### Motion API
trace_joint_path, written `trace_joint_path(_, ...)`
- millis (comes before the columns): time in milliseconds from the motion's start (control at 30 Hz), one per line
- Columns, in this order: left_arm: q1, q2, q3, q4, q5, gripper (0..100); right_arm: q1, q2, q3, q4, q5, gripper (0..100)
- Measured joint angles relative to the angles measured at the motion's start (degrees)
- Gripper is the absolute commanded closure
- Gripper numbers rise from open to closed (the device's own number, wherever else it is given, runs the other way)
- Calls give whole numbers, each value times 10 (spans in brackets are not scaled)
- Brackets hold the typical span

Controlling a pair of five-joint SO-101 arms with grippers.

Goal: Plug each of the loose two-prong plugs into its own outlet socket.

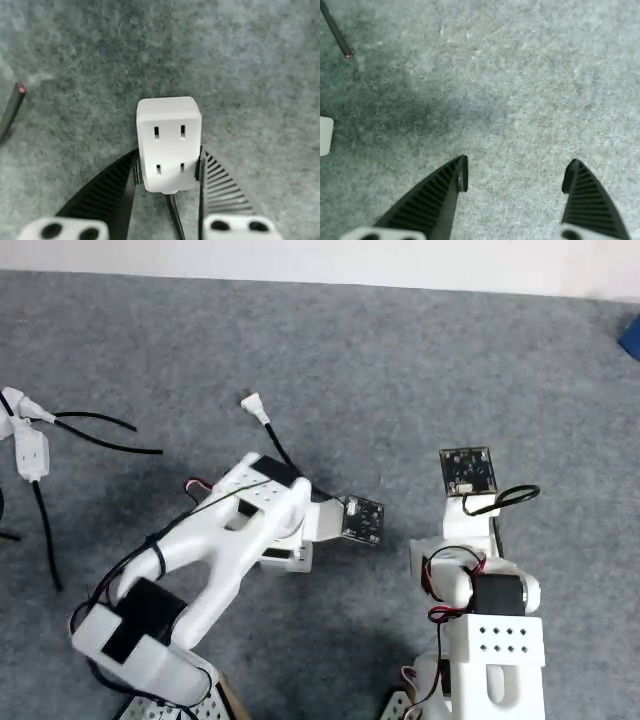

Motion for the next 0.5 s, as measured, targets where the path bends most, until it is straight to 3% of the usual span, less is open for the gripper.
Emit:
trace_joint_path(67,0,8,-11,0,1,954,0,0,0,0,0,699)
trace_joint_path(267,5,11,-40,-1,41,707,0,0,0,0,0,699)
trace_joint_path(500,8,11,-47,-1,46,691,0,0,0,0,4,699)
